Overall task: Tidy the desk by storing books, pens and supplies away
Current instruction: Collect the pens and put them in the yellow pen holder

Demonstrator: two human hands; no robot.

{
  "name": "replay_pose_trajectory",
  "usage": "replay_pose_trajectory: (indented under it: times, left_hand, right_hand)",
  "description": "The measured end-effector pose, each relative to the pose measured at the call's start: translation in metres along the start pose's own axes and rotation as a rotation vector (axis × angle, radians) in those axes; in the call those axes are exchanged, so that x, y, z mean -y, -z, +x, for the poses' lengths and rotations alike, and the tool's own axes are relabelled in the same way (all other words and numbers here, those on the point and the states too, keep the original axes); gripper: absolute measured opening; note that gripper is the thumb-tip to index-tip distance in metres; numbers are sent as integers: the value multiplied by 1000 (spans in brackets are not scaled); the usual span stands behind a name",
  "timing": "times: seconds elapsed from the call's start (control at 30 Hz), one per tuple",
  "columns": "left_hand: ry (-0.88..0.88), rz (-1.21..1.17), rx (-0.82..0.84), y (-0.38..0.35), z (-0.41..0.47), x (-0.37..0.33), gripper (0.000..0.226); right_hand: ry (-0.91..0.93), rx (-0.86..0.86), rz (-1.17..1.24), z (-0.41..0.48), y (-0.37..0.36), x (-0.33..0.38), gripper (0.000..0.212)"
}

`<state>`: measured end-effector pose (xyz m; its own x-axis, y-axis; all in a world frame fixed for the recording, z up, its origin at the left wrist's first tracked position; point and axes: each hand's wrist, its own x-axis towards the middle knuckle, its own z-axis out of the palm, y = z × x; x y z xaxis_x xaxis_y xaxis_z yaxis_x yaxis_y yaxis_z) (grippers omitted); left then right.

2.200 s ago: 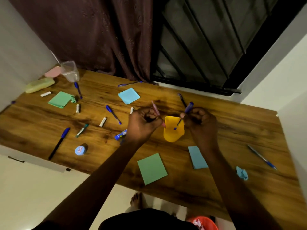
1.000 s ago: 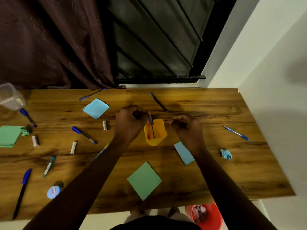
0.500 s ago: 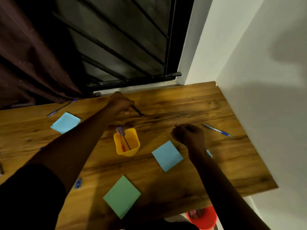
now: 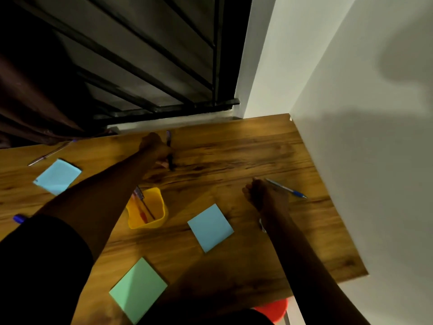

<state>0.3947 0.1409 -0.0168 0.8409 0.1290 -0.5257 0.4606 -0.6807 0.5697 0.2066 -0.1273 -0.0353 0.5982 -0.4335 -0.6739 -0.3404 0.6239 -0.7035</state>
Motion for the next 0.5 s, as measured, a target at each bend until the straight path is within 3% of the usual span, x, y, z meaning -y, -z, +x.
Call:
replay_pose_trajectory:
  times: [0.07, 0.2, 0.3, 0.33, 0.4, 0.5]
  left_hand:
    - [-15, -74, 17, -6, -3, -5, 35]
    - [-108, -153, 67, -23, -19, -28, 35]
    - [-173, -135, 141, -37, -33, -42, 26]
    - [-192, -120, 171, -41, -37, -44, 24]
    - [-243, -71, 194, -49, -46, -46, 22]
    - [-326, -36, 191, -59, -58, -44, 23]
  right_hand:
    - [-111, -71, 129, 14, 9, 3, 15]
    - [-173, -128, 261, 43, 34, 5, 42]
    - [-117, -209, 203, 39, 44, 16, 33]
    - [-22, -253, 52, 35, 47, 23, 28]
    - [295, -305, -477, 32, 54, 34, 26]
    - [674, -234, -1189, 43, 69, 44, 21]
